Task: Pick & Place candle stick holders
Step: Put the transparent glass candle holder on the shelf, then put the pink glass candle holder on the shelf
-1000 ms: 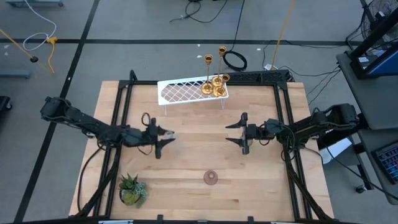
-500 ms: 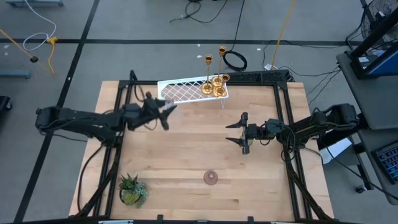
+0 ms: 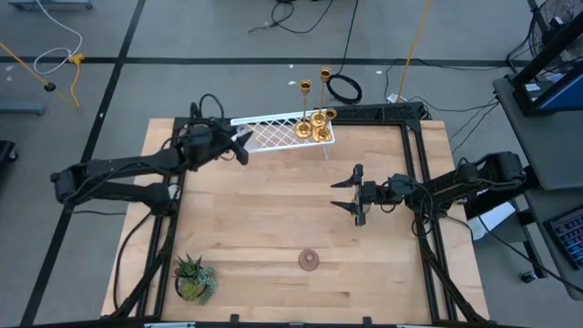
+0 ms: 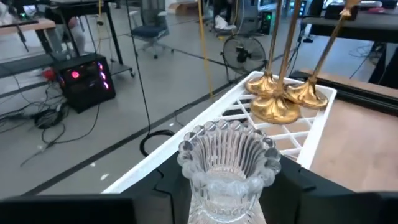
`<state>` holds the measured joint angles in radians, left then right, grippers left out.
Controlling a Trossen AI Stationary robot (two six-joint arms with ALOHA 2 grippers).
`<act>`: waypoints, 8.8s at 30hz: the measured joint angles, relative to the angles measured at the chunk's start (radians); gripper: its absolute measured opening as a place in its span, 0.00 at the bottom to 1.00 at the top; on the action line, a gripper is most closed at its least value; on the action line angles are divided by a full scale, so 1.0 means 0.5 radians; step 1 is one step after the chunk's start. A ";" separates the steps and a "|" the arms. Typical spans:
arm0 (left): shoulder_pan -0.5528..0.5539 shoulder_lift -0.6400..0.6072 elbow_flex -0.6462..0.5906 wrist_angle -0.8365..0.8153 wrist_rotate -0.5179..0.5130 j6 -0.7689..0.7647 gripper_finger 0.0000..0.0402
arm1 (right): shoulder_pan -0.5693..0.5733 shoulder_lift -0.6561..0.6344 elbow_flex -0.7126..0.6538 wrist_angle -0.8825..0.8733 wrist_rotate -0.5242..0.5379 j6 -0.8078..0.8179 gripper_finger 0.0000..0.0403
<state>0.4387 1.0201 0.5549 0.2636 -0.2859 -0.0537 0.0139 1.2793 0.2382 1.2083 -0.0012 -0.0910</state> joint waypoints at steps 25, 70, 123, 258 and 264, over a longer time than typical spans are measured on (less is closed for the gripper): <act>0.182 0.148 0.001 0.029 -0.165 0.117 0.57 | 0.000 0.000 0.000 0.015 0.000 -0.006 0.56; -1.098 0.208 -0.001 0.048 0.247 -0.025 0.64 | 0.000 0.001 -0.001 0.016 0.000 -0.006 0.56; -1.233 2.090 0.996 0.765 1.350 0.163 0.35 | 0.000 0.001 -0.001 0.028 0.000 0.002 0.56; -0.319 0.793 0.995 -0.991 -1.058 0.320 0.55 | 0.002 -0.256 -0.001 -0.559 0.001 -0.055 0.56; -0.328 0.774 0.994 -0.992 -1.040 0.385 0.59 | 0.002 -0.389 -0.002 -0.946 0.007 0.001 0.56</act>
<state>0.2745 1.4073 1.0517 -0.2321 -0.8057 0.1386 0.0147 1.0848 0.2375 0.7354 0.0023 -0.0906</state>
